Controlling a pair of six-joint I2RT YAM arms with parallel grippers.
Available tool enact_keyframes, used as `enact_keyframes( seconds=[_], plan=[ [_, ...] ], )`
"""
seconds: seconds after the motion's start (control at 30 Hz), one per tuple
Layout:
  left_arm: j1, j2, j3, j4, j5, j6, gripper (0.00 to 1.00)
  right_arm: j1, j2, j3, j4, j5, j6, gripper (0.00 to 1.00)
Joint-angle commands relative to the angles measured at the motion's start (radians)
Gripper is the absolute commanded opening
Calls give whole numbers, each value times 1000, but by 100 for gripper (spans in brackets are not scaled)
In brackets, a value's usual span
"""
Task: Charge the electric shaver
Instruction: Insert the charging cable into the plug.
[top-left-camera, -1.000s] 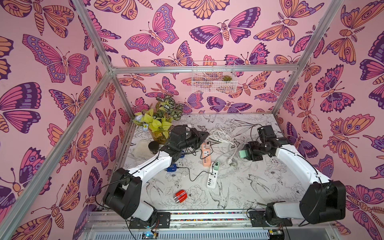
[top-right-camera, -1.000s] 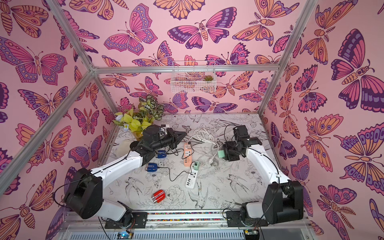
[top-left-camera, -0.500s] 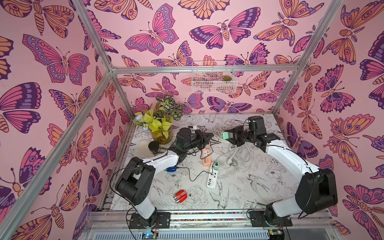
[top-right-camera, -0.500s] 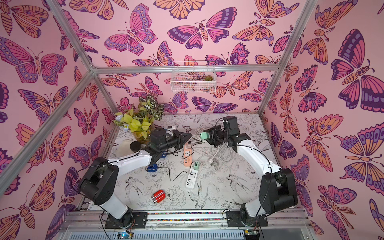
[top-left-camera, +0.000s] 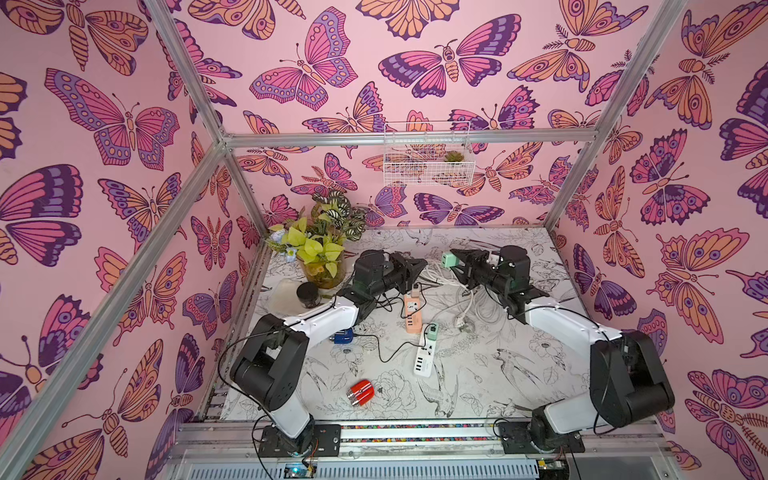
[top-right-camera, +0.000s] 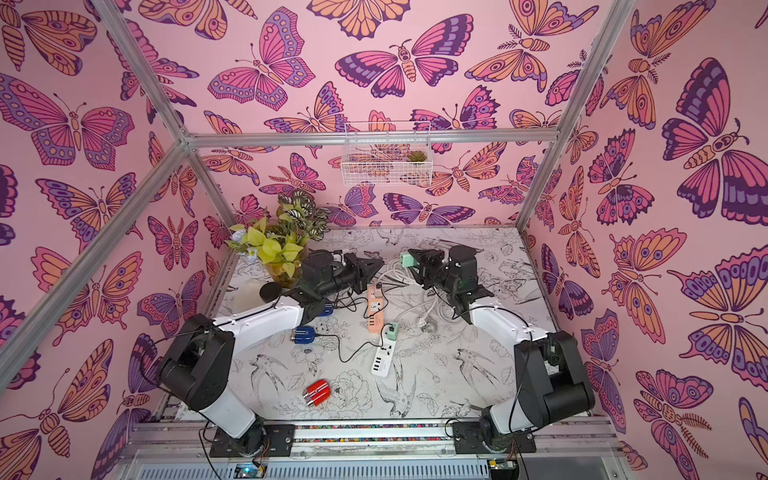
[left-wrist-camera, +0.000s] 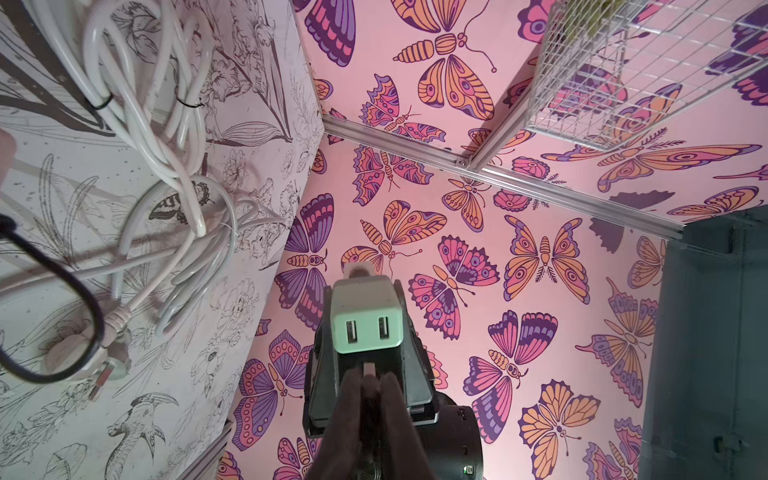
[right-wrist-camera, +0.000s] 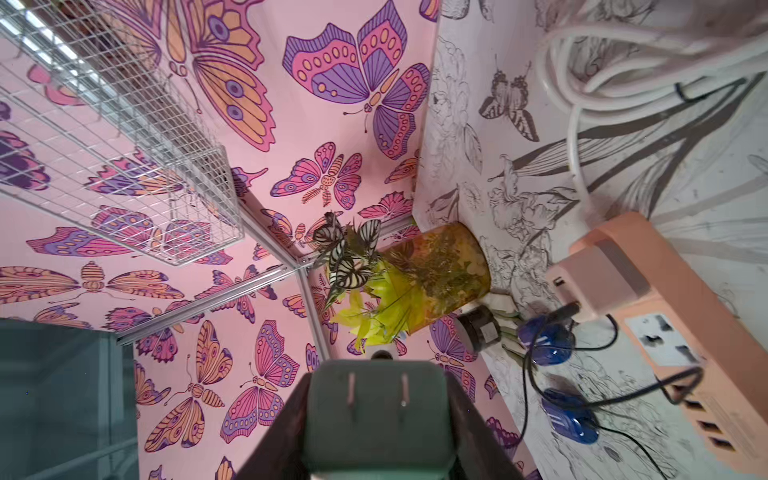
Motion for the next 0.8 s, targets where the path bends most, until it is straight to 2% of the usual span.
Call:
enact_keyframes(
  seconds=[0.0, 0.3, 0.77],
  plan=[
    [-4, 25, 29, 30, -11, -13, 0, 32, 37, 5, 182, 46, 43, 0],
    [4, 39, 42, 16, -18, 20, 0, 101, 65, 18, 223, 77, 75, 0],
    [17, 66, 60, 3, -6, 52, 0, 126, 91, 29, 205, 71, 78, 0]
  ],
)
